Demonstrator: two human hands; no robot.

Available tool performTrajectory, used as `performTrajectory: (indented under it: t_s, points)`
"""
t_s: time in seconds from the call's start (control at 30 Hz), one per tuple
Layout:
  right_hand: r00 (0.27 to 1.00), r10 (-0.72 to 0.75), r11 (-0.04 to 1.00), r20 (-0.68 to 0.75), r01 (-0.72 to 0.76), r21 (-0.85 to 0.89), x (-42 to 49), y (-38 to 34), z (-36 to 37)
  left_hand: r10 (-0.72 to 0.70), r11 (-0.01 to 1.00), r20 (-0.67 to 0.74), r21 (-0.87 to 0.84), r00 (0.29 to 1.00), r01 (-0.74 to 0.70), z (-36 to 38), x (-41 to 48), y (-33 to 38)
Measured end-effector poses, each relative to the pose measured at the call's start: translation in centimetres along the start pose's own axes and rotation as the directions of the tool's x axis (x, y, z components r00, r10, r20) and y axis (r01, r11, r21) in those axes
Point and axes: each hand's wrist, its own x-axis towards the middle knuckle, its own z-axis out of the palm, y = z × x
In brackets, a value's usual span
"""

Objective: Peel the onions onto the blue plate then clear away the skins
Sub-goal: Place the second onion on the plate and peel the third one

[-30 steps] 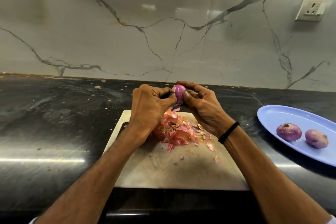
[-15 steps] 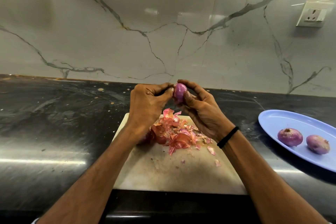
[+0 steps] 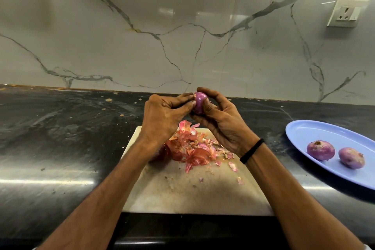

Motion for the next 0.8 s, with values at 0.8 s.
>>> performTrajectory:
  t_s: [0.8]
  points:
    - [0.999,0.0,1.0,0.039,0.0,0.003,-0.1,0.6,0.8,0.103,0.994,-0.213,0.048,0.972,-0.094,0.7,-0.9,0.6]
